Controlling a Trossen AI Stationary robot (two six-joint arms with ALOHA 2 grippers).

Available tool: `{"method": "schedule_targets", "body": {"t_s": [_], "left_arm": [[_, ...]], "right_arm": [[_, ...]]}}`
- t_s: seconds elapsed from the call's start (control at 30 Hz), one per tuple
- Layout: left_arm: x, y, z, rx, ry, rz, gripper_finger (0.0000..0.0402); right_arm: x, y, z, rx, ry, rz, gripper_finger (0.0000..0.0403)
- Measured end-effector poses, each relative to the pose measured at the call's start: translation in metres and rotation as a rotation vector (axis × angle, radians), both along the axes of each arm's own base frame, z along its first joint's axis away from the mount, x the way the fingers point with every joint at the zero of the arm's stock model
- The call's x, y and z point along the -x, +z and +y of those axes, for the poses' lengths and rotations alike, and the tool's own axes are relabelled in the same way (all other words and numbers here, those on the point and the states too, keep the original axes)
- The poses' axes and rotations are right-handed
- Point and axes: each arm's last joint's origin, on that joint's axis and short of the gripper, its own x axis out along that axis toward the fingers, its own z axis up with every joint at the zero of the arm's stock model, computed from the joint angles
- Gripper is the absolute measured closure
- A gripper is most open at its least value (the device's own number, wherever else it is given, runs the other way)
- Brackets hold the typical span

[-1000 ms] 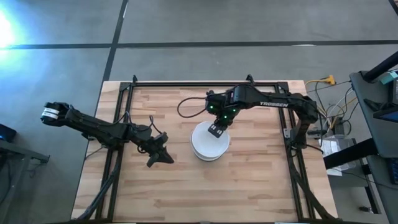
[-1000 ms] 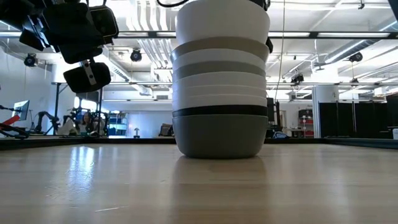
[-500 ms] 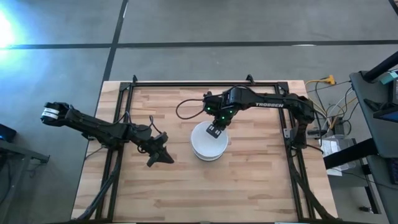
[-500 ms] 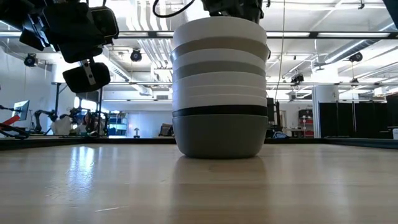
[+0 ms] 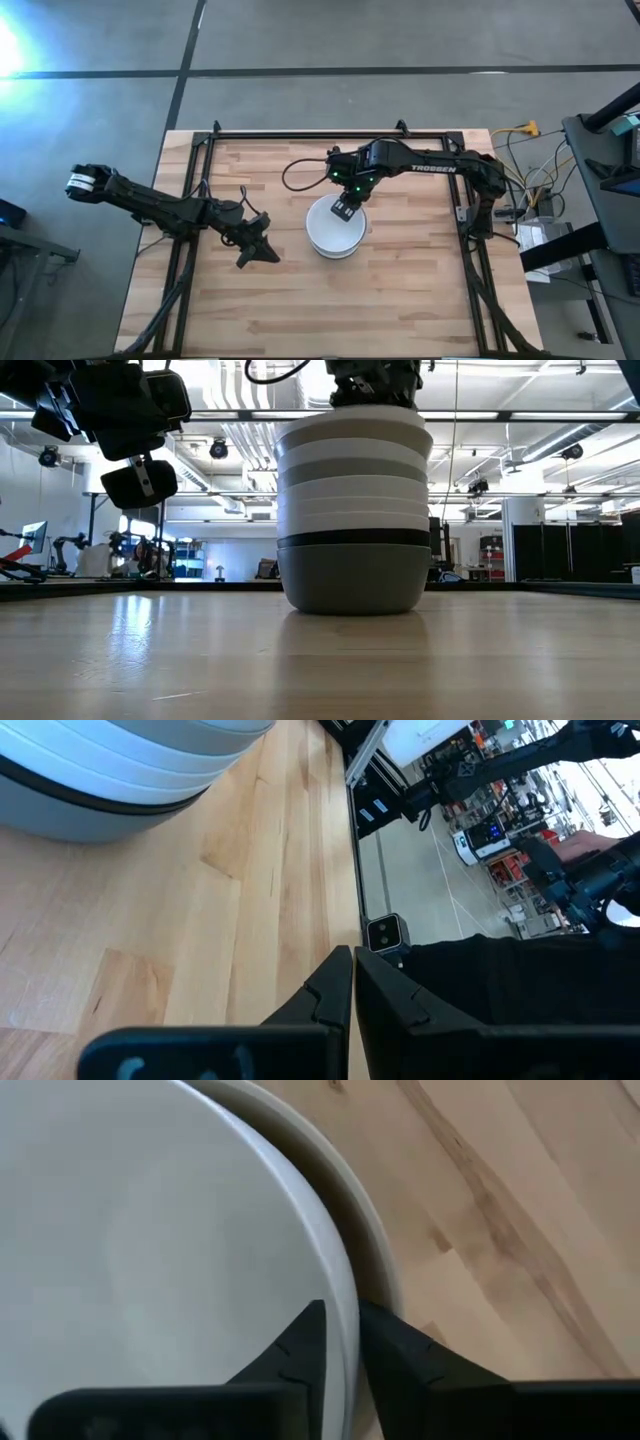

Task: Nest bowls inside each other
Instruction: Stack the white bowl on the gray bowl

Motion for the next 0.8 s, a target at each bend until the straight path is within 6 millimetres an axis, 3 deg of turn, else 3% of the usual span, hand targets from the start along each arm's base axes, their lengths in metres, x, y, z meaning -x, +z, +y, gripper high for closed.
{"method": "schedule_targets", "body": {"t_s": [0.23,0.6,0.8], "left_arm": [[0.0,0.0,0.0,0.0,0.0,0.0,0.0402],[0.0,0.0,0.0,0.0,-0.001,0.0,0.0402],[0.0,0.0,0.0,0.0,-0.002,0.0,0.0402]], "right_arm": [[0.0,0.0,0.0,0.003,-0.004,0.0,0.0324],[0.002,0.003,0.0,-0.002,-0.022,0.002,0.0321],[0.002,0.015,-0.001,0.038,-0.032,-0.011,0.0317]]}}
